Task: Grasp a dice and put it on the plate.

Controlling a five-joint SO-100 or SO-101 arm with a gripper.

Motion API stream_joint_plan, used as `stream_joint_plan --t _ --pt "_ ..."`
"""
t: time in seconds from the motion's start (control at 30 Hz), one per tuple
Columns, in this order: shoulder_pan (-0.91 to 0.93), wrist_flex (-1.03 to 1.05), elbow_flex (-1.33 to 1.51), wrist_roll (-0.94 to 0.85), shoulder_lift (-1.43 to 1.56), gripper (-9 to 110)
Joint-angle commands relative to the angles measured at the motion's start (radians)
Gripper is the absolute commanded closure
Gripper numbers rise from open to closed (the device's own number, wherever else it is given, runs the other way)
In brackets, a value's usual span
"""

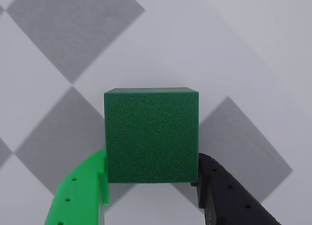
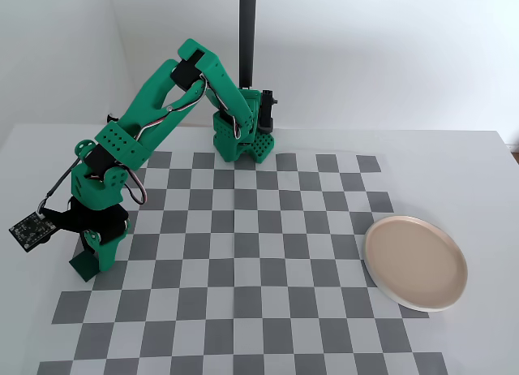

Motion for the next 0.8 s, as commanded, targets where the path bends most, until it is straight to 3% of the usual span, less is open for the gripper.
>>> stream_joint_plan --t 0.0,0.43,0.77 --pt "-0.052 -0.037 -0.067 0.038 0.184 106" --pt "-0.255 -0.091 -0.069 0.12 0.364 106" --pt "-0.463 0.035 -0.067 0.114 0.523 106"
